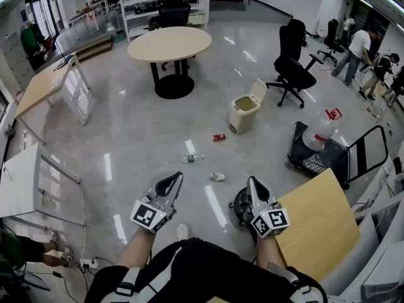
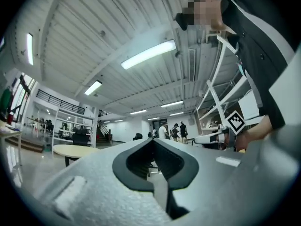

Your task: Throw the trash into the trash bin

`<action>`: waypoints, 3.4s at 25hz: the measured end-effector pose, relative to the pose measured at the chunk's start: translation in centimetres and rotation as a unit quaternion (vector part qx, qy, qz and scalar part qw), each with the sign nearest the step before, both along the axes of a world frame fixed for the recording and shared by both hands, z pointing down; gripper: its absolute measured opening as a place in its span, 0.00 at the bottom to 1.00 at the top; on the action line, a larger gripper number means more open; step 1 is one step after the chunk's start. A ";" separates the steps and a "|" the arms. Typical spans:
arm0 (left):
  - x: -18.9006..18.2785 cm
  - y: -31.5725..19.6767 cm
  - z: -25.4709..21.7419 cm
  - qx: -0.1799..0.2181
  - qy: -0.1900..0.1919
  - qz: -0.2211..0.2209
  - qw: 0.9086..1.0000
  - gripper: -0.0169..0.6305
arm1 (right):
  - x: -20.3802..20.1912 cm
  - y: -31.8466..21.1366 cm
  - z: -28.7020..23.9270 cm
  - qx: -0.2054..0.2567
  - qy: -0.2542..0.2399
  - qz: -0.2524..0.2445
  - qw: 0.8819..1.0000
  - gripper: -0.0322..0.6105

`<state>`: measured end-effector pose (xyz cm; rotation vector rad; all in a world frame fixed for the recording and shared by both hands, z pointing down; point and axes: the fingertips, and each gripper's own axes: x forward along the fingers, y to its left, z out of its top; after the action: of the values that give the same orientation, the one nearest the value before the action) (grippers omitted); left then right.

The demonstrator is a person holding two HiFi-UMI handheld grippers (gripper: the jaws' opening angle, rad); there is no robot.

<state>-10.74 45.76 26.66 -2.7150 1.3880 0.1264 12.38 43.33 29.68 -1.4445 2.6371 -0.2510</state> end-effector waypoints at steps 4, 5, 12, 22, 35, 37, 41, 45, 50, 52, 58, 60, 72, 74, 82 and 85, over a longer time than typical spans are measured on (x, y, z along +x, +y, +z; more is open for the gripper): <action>-3.6 -4.5 -1.4 0.002 0.035 -0.025 0.999 0.03 | -1.8 -3.6 -1.1 0.023 0.025 0.022 0.999 0.06; -4.5 -5.2 -1.5 0.003 0.040 -0.029 0.999 0.03 | -2.3 -4.3 -1.4 0.028 0.030 0.026 0.999 0.06; -10.9 -9.8 -1.1 0.001 0.064 -0.041 0.997 0.03 | -5.9 -8.4 -2.5 0.045 0.055 0.045 0.996 0.06; -16.7 -13.7 1.4 -0.033 0.090 -0.033 0.995 0.03 | -10.0 -11.5 -1.5 0.006 0.073 0.067 0.995 0.06; -13.3 -19.9 3.4 -0.059 0.109 -0.030 0.992 0.03 | -7.3 -18.7 -1.4 0.009 0.101 0.052 0.994 0.06; -12.1 -21.2 2.7 -0.048 0.101 -0.033 0.993 0.03 | -5.7 -20.8 -0.7 -0.003 0.096 0.051 0.994 0.06; -12.2 -24.1 2.4 -0.047 0.101 -0.067 0.991 0.03 | -5.1 -24.5 -1.0 0.010 0.086 0.040 0.995 0.06; -9.3 -26.7 2.3 -0.046 0.095 -0.067 0.992 0.03 | -3.4 -27.3 -1.9 0.036 0.102 0.019 0.994 0.06; -5.4 -28.8 2.6 -0.052 0.103 -0.063 0.991 0.03 | -0.7 -30.3 -2.3 0.040 0.063 0.031 0.997 0.06; -4.4 -29.7 3.0 -0.057 0.106 -0.061 0.991 0.03 | -0.5 -31.1 -2.0 0.039 0.057 0.026 0.997 0.06; -1.6 -32.0 3.9 -0.069 0.096 -0.042 0.992 0.03 | 0.9 -32.4 0.9 0.019 0.066 0.018 0.997 0.06; -0.9 -33.0 3.9 -0.070 0.091 -0.031 0.993 0.03 | 1.1 -33.2 1.0 0.031 0.055 0.022 0.998 0.06; 0.6 -40.3 7.1 -0.083 0.022 0.038 0.996 0.03 | -3.2 -38.6 6.5 0.000 0.099 -0.004 0.995 0.06; 0.9 -41.4 8.8 -0.093 0.016 0.047 0.994 0.03 | -3.7 -39.4 8.0 -0.010 0.111 -0.003 0.994 0.06; -0.3 -45.5 15.4 -0.139 0.029 0.059 0.988 0.03 | -6.4 -42.0 14.0 -0.060 0.123 0.010 0.991 0.06; -0.6 -46.6 18.2 -0.150 0.021 0.075 0.986 0.03 | -6.8 -42.2 17.1 -0.079 0.137 0.013 0.987 0.06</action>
<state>-11.31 -0.87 44.89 -3.0806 1.3050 -0.0194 5.55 1.09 46.80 -1.6717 2.8678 -0.2835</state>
